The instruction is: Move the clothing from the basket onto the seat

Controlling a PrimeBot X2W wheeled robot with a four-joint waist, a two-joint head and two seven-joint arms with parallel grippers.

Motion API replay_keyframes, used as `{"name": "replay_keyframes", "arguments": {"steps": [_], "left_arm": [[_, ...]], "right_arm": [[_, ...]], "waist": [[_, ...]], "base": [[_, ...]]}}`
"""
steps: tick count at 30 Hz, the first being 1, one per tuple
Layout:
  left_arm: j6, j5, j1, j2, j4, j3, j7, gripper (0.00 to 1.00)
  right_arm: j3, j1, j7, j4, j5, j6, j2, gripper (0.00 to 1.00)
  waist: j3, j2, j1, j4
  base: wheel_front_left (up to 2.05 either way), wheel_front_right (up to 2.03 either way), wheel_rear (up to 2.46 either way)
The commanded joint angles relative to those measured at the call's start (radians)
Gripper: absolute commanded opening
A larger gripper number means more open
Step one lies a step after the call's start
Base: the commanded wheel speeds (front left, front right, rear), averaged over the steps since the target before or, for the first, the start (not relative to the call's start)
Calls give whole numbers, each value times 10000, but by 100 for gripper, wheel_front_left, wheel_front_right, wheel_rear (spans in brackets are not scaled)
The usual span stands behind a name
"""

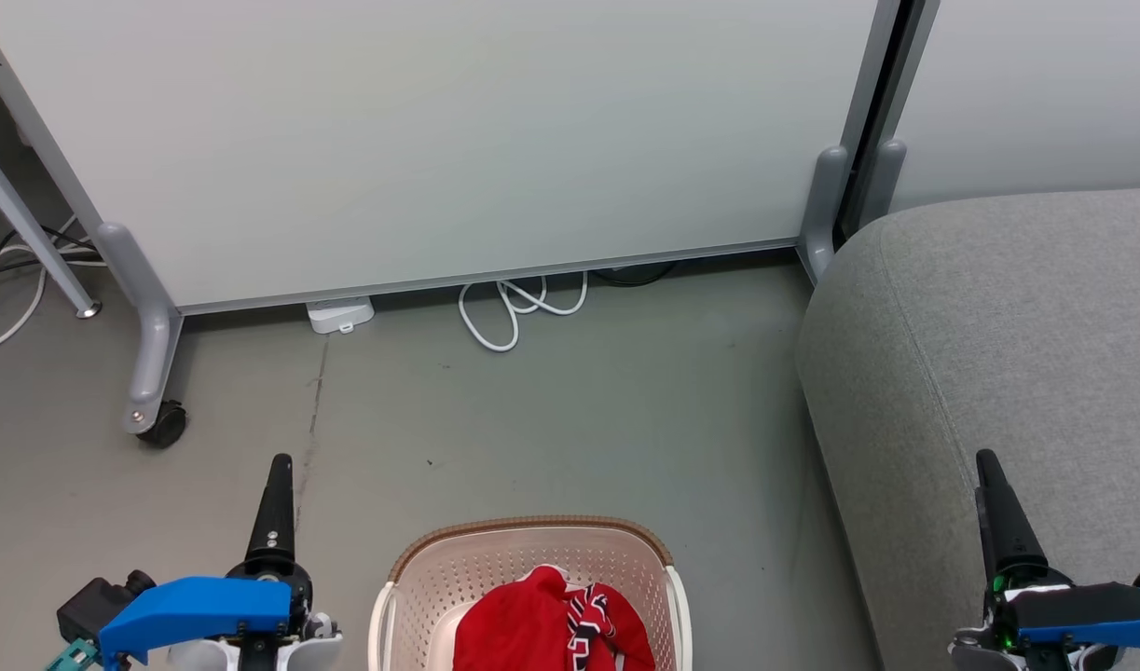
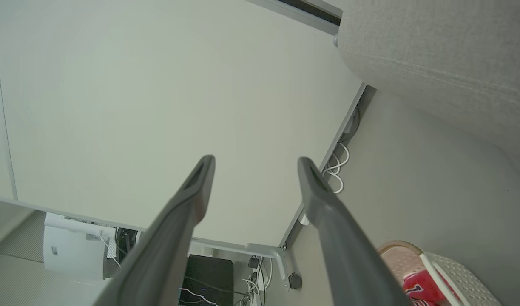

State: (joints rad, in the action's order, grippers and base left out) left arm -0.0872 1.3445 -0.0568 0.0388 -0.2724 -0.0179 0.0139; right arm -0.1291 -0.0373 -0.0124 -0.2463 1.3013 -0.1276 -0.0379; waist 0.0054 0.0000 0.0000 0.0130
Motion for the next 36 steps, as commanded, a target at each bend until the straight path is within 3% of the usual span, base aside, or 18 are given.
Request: {"name": "replay_keyframes", "arguments": {"steps": [1, 18, 19, 36], "left_arm": [[74, -402, -324, 82, 186, 111, -127, 100], [320, -4228, -463, 99, 227, 946, -769, 100], [317, -5456, -524, 132, 224, 1248, -1003, 100], [475, -7789, -651, 166, 96, 1828, -1516, 100]], "right_arm": [[-50, -95, 109, 221, -483, -18, -62, 100], [-150, 132, 752, 682, -4188, -25, -88, 100], [-194, 204, 988, 782, -5334, -27, -97, 100], [-237, 342, 1493, 842, -7653, -29, -118, 100]], "waist": [[-2, 0, 0, 20], [9, 0, 0, 178], [38, 0, 0, 206], [62, 0, 0, 293]], "base": [[0, 0, 0], [0, 0, 0], [0, 0, 0], [0, 0, 0]]}}
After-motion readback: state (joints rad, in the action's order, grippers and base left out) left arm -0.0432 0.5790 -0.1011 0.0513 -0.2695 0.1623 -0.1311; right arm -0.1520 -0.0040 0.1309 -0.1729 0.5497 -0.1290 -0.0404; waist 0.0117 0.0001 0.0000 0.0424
